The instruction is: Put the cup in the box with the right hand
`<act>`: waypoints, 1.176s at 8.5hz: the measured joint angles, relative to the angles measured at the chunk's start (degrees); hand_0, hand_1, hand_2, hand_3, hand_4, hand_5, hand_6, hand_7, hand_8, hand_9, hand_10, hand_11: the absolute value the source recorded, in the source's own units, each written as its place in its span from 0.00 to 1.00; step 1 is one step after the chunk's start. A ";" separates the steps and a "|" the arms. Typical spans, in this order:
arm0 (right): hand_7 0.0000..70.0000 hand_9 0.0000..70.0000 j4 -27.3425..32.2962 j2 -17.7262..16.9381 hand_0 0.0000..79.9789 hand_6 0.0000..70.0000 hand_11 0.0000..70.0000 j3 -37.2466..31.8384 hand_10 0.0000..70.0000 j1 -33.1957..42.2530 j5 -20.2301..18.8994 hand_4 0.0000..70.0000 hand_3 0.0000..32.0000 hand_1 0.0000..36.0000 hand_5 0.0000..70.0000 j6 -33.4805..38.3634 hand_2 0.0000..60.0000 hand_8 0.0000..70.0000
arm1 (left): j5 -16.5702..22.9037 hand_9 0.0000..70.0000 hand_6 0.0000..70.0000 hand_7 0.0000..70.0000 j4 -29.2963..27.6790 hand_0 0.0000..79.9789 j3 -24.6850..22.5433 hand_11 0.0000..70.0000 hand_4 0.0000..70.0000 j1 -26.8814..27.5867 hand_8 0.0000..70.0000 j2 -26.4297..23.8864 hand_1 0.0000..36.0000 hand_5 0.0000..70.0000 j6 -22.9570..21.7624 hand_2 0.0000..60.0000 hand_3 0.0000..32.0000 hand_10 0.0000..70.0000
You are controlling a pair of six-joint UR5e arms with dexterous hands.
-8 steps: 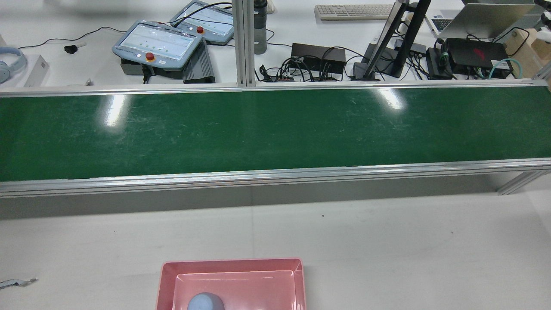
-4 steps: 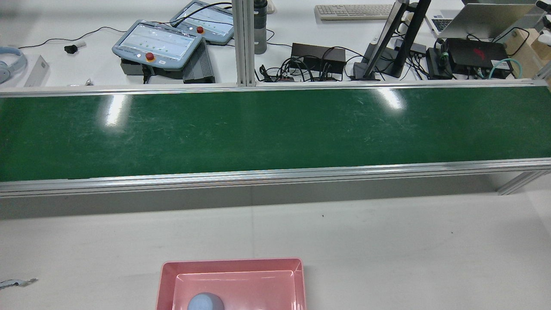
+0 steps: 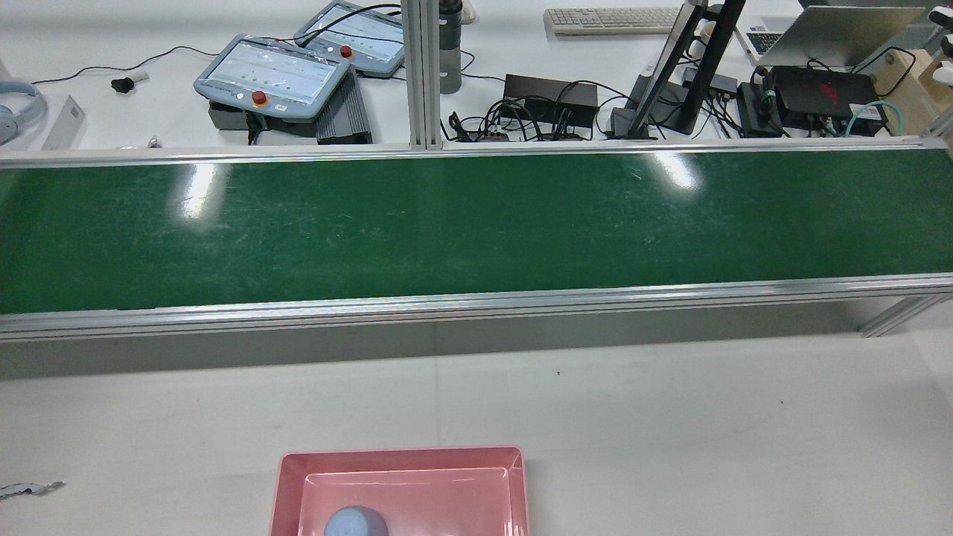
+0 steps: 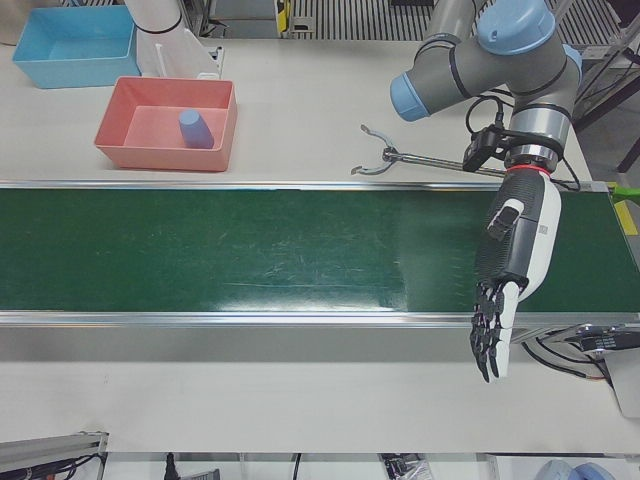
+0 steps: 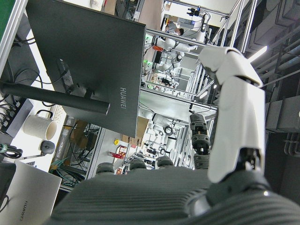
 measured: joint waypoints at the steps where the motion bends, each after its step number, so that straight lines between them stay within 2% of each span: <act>1: 0.04 0.00 0.00 0.01 0.70 0.04 0.00 -0.16 0.00 -0.22 -0.03 0.00 0.00 0.88 0.11 0.00 0.44 0.00 | 0.00 0.00 0.00 0.00 0.00 0.00 -0.02 0.00 0.00 0.00 0.00 0.00 0.00 0.00 0.00 0.00 0.00 0.00; 10: 0.05 0.00 0.00 -0.10 0.70 0.04 0.00 -0.17 0.00 -0.08 -0.06 0.00 0.00 0.86 0.11 0.02 0.40 0.00 | -0.01 0.00 0.00 0.00 0.01 0.00 -0.03 0.00 0.00 -0.05 0.00 0.00 0.00 0.00 0.00 0.00 0.00 0.00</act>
